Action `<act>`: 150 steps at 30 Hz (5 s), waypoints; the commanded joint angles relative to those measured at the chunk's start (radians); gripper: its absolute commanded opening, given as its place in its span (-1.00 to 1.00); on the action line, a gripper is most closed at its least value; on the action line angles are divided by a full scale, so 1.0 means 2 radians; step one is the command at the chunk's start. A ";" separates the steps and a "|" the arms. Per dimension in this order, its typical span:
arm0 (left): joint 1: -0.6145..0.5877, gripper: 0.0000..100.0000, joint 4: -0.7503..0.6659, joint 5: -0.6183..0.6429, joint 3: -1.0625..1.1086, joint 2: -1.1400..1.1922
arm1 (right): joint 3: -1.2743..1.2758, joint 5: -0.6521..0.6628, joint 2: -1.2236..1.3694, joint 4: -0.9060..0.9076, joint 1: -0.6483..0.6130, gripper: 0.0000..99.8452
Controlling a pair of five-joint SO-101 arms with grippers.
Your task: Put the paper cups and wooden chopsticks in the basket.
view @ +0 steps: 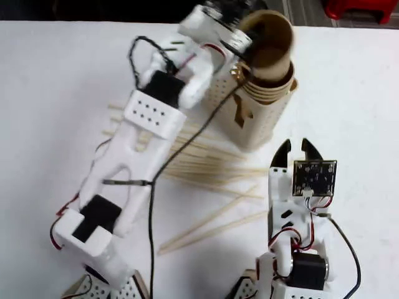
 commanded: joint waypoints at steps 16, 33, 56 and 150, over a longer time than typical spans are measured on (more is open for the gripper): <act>-0.006 -0.59 0.217 0.012 -0.234 -0.004 | -0.002 0.005 -0.001 -0.012 0.000 -0.79; 0.064 -0.60 -0.010 0.012 0.012 -0.009 | -0.002 0.005 -0.001 -0.012 0.000 -0.79; -0.132 -0.95 0.411 -0.048 0.036 -0.336 | -0.014 0.056 0.002 -0.001 -0.034 -0.79; -0.484 -0.95 0.071 -0.015 0.897 -0.681 | -0.661 0.038 0.702 0.188 -0.333 -0.96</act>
